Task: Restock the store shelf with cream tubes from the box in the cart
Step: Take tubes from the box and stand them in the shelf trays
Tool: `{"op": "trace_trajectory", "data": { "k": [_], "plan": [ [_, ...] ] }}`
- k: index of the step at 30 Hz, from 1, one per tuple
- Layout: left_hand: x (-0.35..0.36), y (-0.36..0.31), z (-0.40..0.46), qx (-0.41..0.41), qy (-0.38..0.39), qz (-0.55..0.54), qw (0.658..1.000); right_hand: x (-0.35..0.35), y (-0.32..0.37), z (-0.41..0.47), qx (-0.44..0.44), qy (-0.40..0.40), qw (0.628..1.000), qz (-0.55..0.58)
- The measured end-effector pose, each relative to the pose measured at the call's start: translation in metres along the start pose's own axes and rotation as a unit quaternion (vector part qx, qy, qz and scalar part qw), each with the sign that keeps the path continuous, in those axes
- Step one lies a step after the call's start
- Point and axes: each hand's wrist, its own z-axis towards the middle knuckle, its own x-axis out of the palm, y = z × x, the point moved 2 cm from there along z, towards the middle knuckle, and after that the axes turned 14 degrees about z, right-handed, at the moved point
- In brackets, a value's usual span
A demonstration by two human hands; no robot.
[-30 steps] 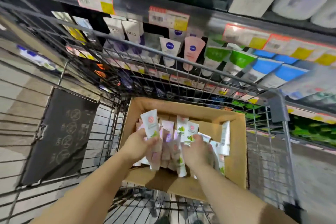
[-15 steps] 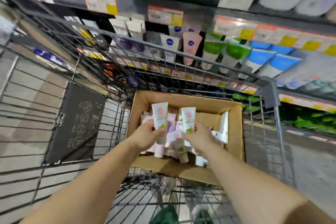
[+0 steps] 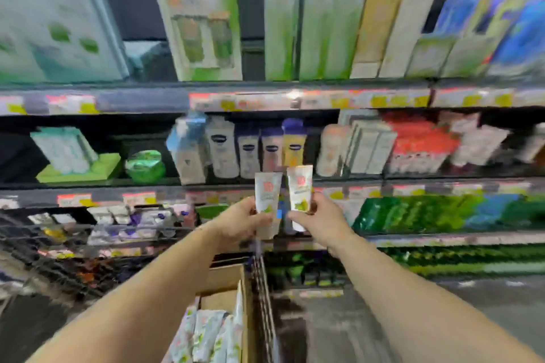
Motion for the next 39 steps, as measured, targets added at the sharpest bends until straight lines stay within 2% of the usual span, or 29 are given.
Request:
{"op": "trace_trajectory", "data": {
  "k": [2,5,9,11,15,23,28,35,39],
  "plan": [
    [0.034,-0.068,0.007,0.045,-0.006,0.026,0.999,-0.078,0.02,-0.015,-0.033,-0.028,0.999,0.001],
    [0.095,-0.17,0.018,0.085,0.0,-0.001,0.996,-0.199,0.039,-0.044,-0.044,-0.064,0.997,0.013],
    [0.183,-0.303,0.031,0.182,0.044,-0.019,0.982,-0.353,0.053,-0.085,-0.079,-0.142,0.987,-0.02],
    [0.221,-0.364,0.039,0.232,0.044,-0.031,0.971,-0.419,0.056,-0.102,-0.1,-0.189,0.977,-0.018],
    [0.28,-0.458,0.062,0.277,0.049,0.009,0.96,-0.526,0.046,-0.122,-0.107,-0.271,0.957,0.0],
    [0.356,-0.579,0.154,0.331,-0.012,0.05,0.942,-0.689,0.042,-0.096,-0.145,-0.324,0.934,0.027],
    [0.387,-0.658,0.242,0.333,-0.037,0.01,0.942,-0.789,0.057,-0.037,-0.15,-0.35,0.925,-0.002],
    [0.445,-0.752,0.339,0.338,-0.061,0.011,0.939,-0.909,0.078,0.057,-0.165,-0.361,0.918,-0.018],
    [0.473,-0.781,0.381,0.317,-0.099,0.036,0.943,-0.957,0.079,0.12,-0.167,-0.322,0.931,-0.03]
  ]
}}
